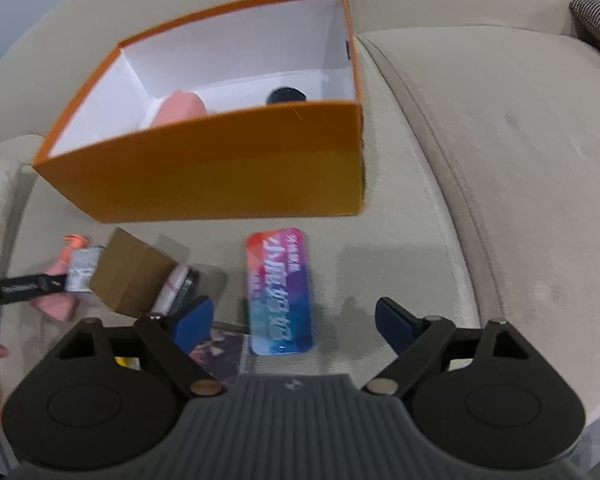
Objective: Organize rigid objects
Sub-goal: 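Lift the pump bottle with the left tool while the right tool grasps the toothpaste tin, then carry the pump bottle and toothpaste tin into the orange box with both tools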
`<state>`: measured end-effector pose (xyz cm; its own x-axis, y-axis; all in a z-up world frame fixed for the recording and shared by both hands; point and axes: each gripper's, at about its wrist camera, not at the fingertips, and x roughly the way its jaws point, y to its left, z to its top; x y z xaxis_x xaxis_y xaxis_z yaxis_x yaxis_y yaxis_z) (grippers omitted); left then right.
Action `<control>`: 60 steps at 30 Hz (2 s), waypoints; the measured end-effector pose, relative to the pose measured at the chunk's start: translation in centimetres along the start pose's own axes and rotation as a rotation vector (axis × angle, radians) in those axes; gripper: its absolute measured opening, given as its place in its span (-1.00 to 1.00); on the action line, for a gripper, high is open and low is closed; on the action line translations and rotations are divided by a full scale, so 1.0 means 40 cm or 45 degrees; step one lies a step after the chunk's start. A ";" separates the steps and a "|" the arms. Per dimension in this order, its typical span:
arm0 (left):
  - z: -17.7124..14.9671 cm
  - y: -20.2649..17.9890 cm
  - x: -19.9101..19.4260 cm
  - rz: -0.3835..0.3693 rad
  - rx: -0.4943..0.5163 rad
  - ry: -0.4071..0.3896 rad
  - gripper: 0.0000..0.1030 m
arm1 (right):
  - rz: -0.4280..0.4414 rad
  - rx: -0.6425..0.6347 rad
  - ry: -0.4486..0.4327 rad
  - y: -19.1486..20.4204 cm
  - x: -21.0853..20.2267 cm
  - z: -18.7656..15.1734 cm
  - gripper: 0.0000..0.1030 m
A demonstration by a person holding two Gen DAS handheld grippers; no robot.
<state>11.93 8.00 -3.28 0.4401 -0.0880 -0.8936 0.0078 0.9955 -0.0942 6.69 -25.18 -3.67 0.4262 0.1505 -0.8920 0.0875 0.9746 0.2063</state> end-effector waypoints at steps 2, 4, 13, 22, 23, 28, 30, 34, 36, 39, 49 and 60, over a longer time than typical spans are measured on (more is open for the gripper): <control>0.003 -0.003 -0.010 0.003 -0.006 -0.010 -0.03 | -0.055 -0.054 0.034 0.017 0.035 -0.003 0.42; 0.003 -0.006 -0.018 0.002 -0.009 -0.020 -0.04 | -0.080 -0.095 0.047 0.034 0.064 -0.007 0.26; -0.003 -0.008 -0.016 -0.003 -0.010 -0.019 -0.04 | -0.117 -0.190 0.029 0.094 0.145 -0.010 0.17; -0.011 0.016 0.036 -0.010 -0.048 0.047 -0.03 | -0.116 -0.145 0.005 0.077 0.141 0.003 -0.09; -0.010 0.018 0.038 -0.014 -0.051 0.053 -0.01 | -0.112 -0.142 0.010 0.072 0.142 0.004 -0.08; -0.008 0.019 0.048 -0.005 -0.052 0.044 0.02 | -0.131 -0.191 -0.003 0.077 0.148 0.006 -0.05; -0.010 0.012 0.044 0.002 -0.041 0.034 -0.05 | -0.138 -0.183 -0.012 0.080 0.143 0.001 -0.09; -0.023 0.010 0.030 0.007 -0.054 0.019 -0.05 | -0.104 -0.145 -0.021 0.080 0.130 0.006 -0.10; -0.025 0.016 0.025 0.009 -0.072 0.019 -0.05 | -0.092 -0.120 -0.022 0.066 0.128 0.000 -0.10; -0.032 0.018 0.006 0.025 -0.069 0.004 -0.05 | -0.073 -0.096 -0.028 0.043 0.115 -0.006 -0.10; -0.058 0.009 -0.095 0.041 -0.072 -0.094 -0.05 | -0.006 -0.071 -0.121 -0.003 0.010 -0.039 -0.10; -0.050 -0.064 -0.249 0.024 0.007 -0.272 -0.05 | 0.111 -0.051 -0.278 0.000 -0.156 -0.053 -0.10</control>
<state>5.74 6.24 4.98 0.6207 -0.0608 -0.7817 0.0028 0.9972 -0.0754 2.12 -25.76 1.04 0.6158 0.1991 -0.7624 0.0079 0.9660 0.2586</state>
